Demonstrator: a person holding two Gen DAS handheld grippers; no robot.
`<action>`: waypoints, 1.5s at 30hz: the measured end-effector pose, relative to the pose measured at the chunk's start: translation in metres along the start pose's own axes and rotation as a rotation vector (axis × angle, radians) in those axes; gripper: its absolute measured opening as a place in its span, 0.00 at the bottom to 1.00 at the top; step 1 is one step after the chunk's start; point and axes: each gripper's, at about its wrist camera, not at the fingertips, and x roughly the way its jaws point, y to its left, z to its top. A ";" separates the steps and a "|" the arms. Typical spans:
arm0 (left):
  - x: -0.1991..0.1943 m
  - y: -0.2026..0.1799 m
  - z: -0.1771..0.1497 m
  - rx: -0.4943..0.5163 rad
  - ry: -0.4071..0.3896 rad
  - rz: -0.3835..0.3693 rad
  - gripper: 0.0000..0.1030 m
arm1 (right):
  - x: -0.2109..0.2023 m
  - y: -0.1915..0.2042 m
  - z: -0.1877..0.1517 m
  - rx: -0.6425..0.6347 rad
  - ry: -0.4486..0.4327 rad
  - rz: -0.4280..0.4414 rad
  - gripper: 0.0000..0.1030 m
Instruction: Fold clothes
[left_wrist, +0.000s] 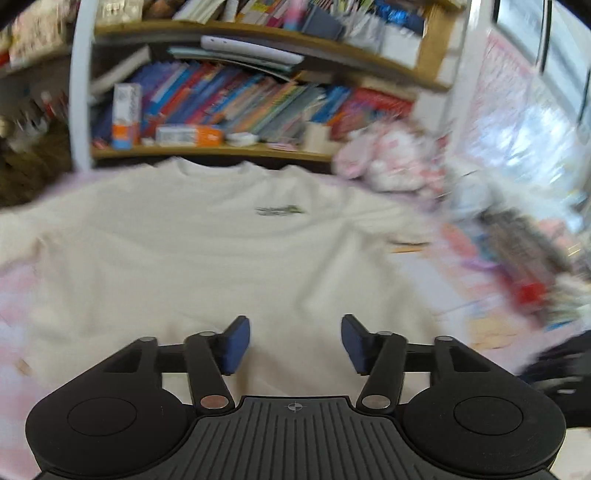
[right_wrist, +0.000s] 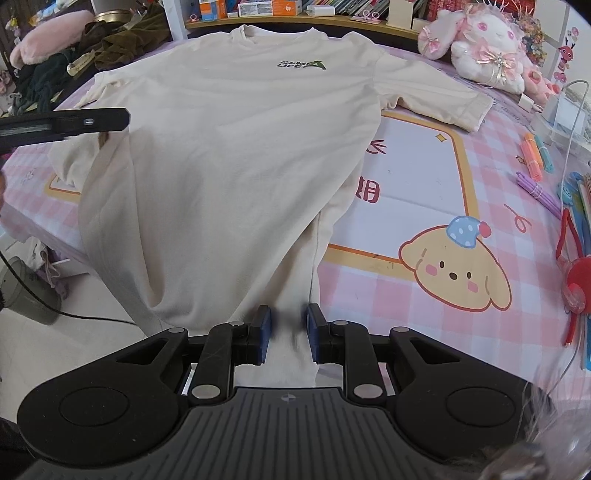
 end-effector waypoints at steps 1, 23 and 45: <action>-0.009 0.003 -0.005 -0.020 -0.011 0.012 0.54 | 0.000 0.000 0.000 0.001 -0.002 0.001 0.20; 0.022 -0.002 -0.030 0.333 0.230 0.271 0.29 | -0.001 0.001 -0.003 -0.006 -0.021 -0.006 0.20; -0.113 0.055 0.014 0.156 0.113 0.380 0.10 | -0.001 0.004 -0.010 -0.034 -0.061 -0.018 0.20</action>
